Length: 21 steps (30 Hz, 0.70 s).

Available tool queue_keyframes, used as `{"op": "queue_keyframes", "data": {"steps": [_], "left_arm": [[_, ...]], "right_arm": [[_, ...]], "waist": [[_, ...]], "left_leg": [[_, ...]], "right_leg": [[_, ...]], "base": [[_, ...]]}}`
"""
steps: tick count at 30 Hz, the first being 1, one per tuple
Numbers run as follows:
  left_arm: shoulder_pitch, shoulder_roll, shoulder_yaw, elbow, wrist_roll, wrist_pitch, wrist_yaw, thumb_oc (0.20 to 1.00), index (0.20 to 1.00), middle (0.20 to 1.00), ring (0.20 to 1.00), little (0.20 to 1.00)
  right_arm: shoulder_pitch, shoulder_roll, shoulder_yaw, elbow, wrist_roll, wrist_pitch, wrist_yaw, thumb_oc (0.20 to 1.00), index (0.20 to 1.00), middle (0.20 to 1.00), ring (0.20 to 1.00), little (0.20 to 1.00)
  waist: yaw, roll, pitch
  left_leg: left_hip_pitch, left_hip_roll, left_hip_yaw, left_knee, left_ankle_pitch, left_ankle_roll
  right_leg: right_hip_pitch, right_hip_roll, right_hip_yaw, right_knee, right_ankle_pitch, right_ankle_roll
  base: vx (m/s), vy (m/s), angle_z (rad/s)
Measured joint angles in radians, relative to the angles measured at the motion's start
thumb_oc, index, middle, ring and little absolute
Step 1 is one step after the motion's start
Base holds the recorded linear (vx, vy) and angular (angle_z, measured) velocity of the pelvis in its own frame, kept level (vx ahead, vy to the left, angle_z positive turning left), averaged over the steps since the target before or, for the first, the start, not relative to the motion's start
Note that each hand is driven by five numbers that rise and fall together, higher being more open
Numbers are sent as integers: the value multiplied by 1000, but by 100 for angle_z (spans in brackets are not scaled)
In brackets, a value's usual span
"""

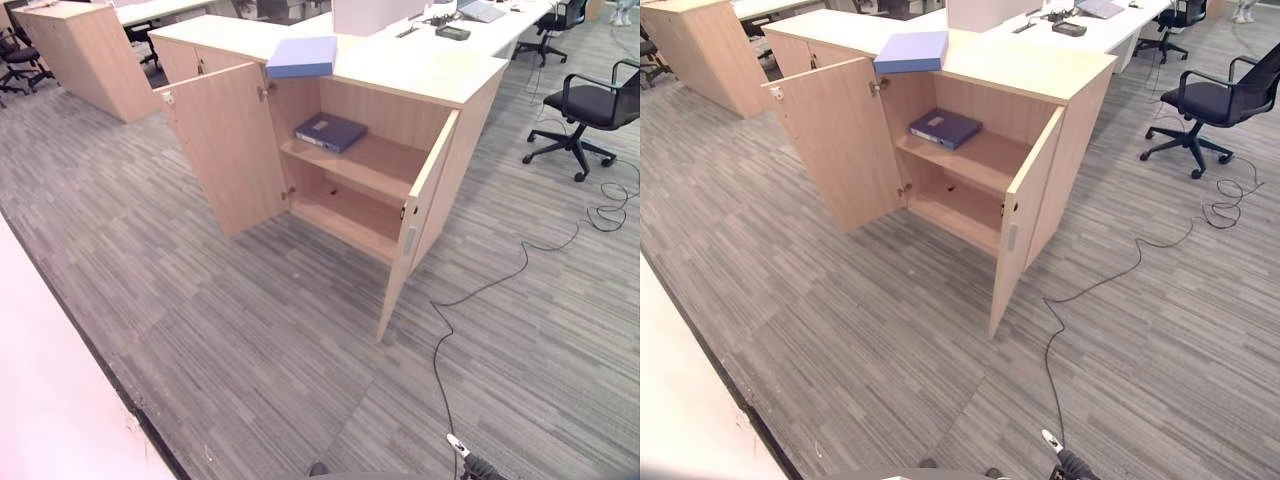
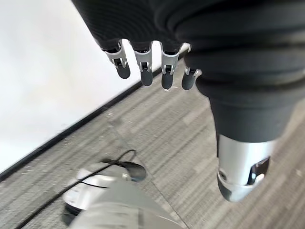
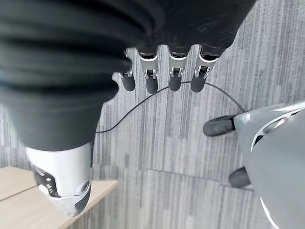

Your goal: Put the empty folder in the office cabinet

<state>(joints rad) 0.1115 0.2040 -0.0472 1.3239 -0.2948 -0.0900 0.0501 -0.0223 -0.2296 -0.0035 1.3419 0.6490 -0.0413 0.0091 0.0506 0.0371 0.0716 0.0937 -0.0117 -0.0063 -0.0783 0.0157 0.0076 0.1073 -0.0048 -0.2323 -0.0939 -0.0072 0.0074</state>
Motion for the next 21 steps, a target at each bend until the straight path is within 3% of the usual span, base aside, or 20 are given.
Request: {"op": "queue_keyframes", "data": {"steps": [6, 21], "left_arm": [[3, -1, 1, 8, -1, 3, -3, 1000, 1000, 1000, 1000, 1000], [4, 0, 2, 7, 10, 3, 21, 1000, 1000, 1000, 1000, 1000]], "right_arm": [[-1, 0, 0, 0, 0, 0, 1, 1000, 1000, 1000, 1000, 1000], [-2, 1, 2, 1, -1, 1, 0, 1000, 1000, 1000, 1000, 1000]], "waist": [[-9, -14, 8], [-5, -6, 9]], "left_leg": [[6, -1, 2, -10, 0, -1], [8, 0, 0, -9, 1, -2]], "right_leg": [[0, -1, 1, 0, -1, 1], [4, -1, -2, 0, 0, 0]], "base": [[0, 0, 0], [0, -5, 0]]}}
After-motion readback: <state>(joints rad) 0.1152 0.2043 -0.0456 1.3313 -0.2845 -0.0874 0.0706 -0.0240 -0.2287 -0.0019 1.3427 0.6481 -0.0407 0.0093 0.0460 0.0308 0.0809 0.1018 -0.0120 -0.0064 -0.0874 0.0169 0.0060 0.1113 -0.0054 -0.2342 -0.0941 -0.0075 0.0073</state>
